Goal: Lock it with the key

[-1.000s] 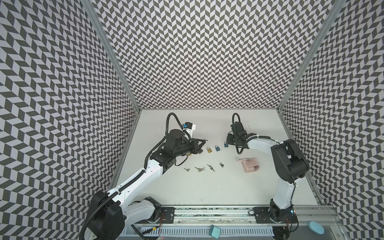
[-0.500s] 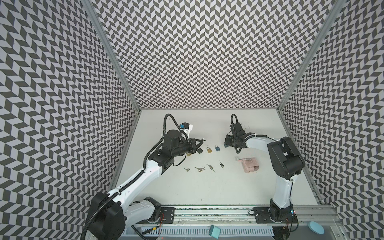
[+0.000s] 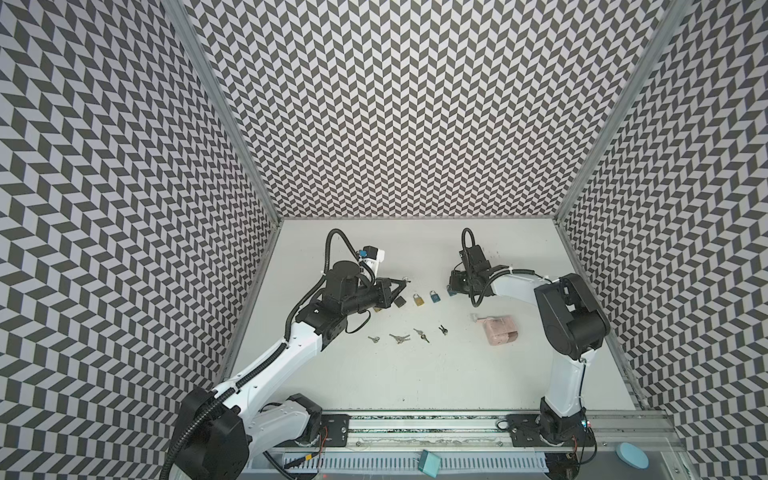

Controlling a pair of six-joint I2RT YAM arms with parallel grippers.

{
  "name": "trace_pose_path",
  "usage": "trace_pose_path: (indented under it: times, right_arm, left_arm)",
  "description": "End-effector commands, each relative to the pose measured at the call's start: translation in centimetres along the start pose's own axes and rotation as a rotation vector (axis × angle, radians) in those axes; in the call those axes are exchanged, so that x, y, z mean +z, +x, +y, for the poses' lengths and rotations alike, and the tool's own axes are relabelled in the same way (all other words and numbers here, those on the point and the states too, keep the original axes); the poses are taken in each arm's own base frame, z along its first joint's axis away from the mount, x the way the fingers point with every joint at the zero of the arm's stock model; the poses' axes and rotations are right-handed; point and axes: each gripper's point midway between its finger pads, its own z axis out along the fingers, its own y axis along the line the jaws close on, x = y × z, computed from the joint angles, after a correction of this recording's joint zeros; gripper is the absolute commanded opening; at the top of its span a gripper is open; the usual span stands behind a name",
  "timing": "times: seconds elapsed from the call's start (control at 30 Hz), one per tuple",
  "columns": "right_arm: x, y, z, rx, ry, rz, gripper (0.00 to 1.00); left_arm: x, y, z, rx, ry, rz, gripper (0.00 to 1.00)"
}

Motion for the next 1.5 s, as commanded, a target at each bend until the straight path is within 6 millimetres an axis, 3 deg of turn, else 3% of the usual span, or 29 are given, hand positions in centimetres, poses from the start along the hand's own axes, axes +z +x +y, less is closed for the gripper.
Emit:
trace_pose_path:
  times: [0.0, 0.37, 0.5, 0.63, 0.77, 0.93, 1.17, 1.27, 1.33, 1.47]
  right_arm:
    - [0.1, -0.3, 0.4, -0.012, -0.021, -0.007, 0.00]
    - [0.0, 0.1, 0.4, -0.010, -0.027, 0.007, 0.00]
    - [-1.4, -1.5, 0.3, -0.001, 0.001, -0.059, 0.00]
    - [-6.7, -4.9, 0.9, 0.002, 0.004, -0.252, 0.18]
    - [-13.9, -5.8, 4.7, -0.041, -0.192, -0.409, 0.28]
    - [-24.1, -3.0, 11.7, -0.120, -0.705, -0.480, 0.59]
    - [-37.7, 2.8, 19.1, -0.290, -1.255, -0.555, 0.80]
    - [-40.4, 4.7, 21.0, -0.378, -1.366, -0.559, 0.90]
    - [-41.6, 5.1, 21.2, -0.381, -1.431, -0.564, 0.97]
    - [-41.7, 5.2, 21.3, -0.324, -1.480, -0.532, 1.00]
  left_arm:
    - [-0.5, -0.6, -0.6, 0.014, 0.023, -0.028, 0.00]
    - [-0.5, -0.6, -0.7, 0.012, 0.027, -0.029, 0.00]
    - [-0.9, -0.9, -1.5, 0.027, 0.066, -0.047, 0.00]
    - [-2.2, -1.6, -3.8, 0.074, 0.189, -0.083, 0.00]
    - [-3.8, -2.3, -6.3, 0.158, 0.294, -0.131, 0.00]
    - [-5.5, -3.6, -9.1, 0.281, 0.339, -0.215, 0.00]
    - [-7.0, -5.4, -11.9, 0.405, 0.367, -0.326, 0.00]
    - [-7.7, -5.4, -13.6, 0.406, 0.466, -0.332, 0.00]
    - [-8.4, -5.4, -14.5, 0.394, 0.529, -0.350, 0.00]
    - [-9.5, -5.0, -15.7, 0.392, 0.600, -0.383, 0.00]
